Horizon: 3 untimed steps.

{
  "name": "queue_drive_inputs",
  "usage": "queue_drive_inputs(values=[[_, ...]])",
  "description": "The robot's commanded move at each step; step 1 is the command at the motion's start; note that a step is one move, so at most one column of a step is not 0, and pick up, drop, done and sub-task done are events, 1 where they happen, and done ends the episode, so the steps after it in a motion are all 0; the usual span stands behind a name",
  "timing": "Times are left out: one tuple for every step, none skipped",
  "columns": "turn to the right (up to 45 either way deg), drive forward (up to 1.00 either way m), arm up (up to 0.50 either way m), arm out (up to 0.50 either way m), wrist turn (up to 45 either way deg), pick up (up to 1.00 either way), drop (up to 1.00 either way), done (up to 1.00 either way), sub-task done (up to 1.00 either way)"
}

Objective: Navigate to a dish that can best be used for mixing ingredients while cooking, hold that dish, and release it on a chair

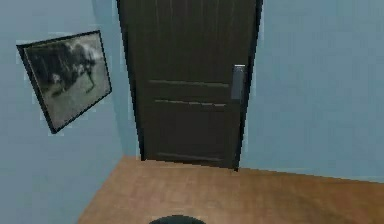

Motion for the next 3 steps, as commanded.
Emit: queue_drive_inputs(values=[[6.0, 0.00, 0.00, 0.00, 0.0, 0.00, 0.00, 0.00, 0.00], [0.0, 0.75, 0.00, 0.00, 0.0, 0.00, 0.00, 0.00, 0.00], [45.0, 0.00, 0.00, 0.00, 0.0, 0.00, 0.00, 0.00, 0.00]])
